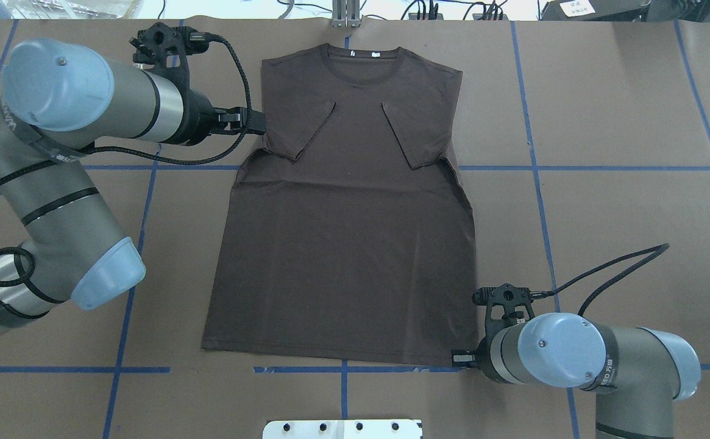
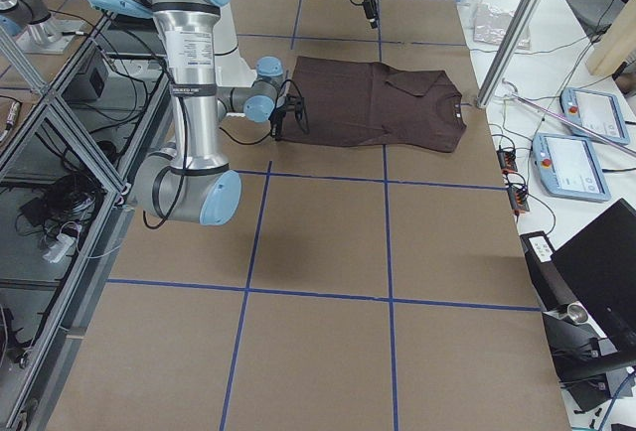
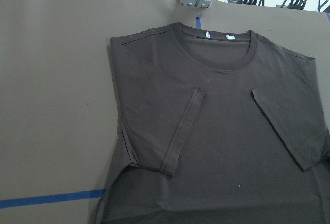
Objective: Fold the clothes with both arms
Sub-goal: 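Move the left gripper to the hem corner nearest the robot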
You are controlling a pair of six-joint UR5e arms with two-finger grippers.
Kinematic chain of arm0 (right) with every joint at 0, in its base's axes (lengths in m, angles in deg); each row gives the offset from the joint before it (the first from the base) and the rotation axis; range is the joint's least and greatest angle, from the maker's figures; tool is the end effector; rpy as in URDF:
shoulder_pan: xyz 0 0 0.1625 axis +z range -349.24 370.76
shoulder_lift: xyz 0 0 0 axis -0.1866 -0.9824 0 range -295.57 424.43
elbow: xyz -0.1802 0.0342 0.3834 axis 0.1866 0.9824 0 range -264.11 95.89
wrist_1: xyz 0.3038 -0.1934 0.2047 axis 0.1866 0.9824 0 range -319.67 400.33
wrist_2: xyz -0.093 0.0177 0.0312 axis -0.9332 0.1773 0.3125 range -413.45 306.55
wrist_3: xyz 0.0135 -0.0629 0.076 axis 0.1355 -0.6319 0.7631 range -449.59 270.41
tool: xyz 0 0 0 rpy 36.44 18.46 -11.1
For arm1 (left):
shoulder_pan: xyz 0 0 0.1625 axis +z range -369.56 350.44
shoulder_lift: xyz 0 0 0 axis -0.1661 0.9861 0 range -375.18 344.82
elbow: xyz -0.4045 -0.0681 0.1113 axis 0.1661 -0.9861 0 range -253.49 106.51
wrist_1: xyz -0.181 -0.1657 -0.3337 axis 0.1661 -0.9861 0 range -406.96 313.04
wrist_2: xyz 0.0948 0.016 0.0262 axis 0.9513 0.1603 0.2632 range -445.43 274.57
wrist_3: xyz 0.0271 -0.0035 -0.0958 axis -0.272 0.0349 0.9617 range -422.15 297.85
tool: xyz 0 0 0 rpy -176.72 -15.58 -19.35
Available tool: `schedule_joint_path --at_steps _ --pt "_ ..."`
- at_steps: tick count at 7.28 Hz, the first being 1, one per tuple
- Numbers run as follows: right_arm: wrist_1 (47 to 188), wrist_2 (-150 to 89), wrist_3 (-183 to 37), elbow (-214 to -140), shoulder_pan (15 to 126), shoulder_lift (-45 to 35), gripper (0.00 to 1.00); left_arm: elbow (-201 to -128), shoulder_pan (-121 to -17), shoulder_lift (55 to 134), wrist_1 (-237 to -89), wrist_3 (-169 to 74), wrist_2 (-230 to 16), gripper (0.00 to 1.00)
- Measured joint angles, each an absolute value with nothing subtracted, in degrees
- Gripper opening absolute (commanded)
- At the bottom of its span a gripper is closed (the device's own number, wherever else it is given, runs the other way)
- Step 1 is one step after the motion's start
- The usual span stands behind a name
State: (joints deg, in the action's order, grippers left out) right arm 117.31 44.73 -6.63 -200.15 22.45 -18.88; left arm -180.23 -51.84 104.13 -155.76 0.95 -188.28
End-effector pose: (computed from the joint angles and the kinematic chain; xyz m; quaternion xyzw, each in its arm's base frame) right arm -0.4847 -0.2220 0.3700 -0.0017 -0.3932 0.0096 0.9194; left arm 0.3769 -0.4929 0.2018 0.2248 0.4923 -0.0527 0.8392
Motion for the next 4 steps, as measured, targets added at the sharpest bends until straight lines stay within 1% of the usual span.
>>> schedule_joint_path --at_steps 2,4 --pt "117.2 44.4 -6.5 -201.4 22.6 -18.9 0.0 -180.2 -51.8 104.1 -155.8 1.0 -188.3 1.0" --pt "117.3 44.5 -6.5 -204.4 22.9 -19.9 0.0 -180.1 -51.6 103.3 -156.1 4.9 -189.2 1.0"
